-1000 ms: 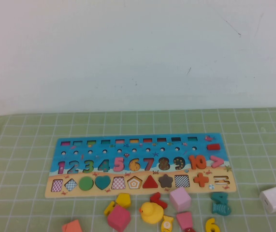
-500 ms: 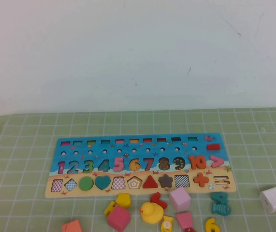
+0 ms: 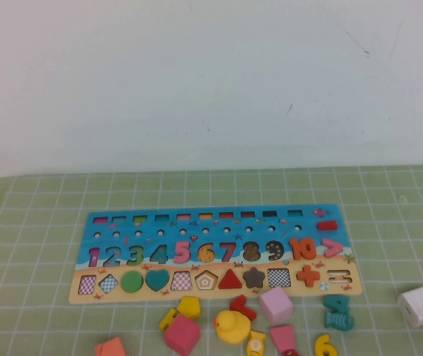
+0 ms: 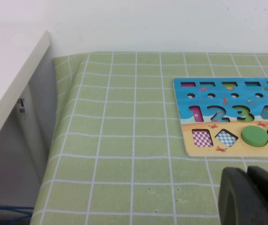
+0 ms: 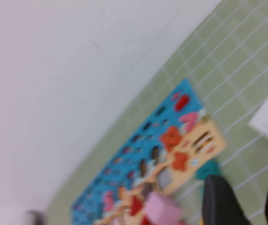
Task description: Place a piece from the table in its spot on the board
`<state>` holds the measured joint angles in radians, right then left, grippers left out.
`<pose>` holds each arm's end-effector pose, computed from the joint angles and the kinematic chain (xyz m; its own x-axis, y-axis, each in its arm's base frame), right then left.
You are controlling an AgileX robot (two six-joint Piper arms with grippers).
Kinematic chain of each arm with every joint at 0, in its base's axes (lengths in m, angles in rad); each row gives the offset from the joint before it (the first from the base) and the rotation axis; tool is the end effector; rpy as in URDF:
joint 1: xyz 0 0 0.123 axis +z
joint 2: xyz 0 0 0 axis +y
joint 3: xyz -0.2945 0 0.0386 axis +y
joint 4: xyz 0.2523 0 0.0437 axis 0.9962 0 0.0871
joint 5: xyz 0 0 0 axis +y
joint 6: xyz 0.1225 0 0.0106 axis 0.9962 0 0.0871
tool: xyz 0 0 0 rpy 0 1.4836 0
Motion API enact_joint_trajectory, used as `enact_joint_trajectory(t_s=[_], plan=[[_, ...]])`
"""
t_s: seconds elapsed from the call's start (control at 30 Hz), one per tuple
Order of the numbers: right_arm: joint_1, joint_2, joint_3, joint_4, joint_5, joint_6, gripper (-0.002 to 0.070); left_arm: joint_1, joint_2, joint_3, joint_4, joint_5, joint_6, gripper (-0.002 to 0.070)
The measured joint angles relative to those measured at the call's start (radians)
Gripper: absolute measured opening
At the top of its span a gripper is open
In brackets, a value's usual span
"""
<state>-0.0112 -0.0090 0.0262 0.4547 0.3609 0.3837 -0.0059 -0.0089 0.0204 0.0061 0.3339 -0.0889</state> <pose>0.0758 0.0183 0.1673 -0.2756 0.7205 -0.6364 0.0890 0.6783 0.7294 0.0768 -0.0002 0.1683 -0.2548 -0.0815 -0.9636 -0.0172 0.9967 -0.0798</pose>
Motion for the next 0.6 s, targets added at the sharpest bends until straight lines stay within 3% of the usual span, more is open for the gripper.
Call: enact_joint_trajectory(t_s=[0.13,0.43,0.6], plan=[[0.000,0.000,0.000,0.138,0.000,0.051,0.0218,0.000,0.000,0.000,0.000,0.000,0.000,-0.0001],[0.000,0.000,0.000,0.144,0.004,0.006,0.0212,0.000,0.000,0.000,0.000,0.000,0.000,-0.0001],[0.000,0.000,-0.021,0.155,-0.017,-0.048,0.0097,0.000,0.000,0.000,0.000,0.000,0.000,-0.0001]])
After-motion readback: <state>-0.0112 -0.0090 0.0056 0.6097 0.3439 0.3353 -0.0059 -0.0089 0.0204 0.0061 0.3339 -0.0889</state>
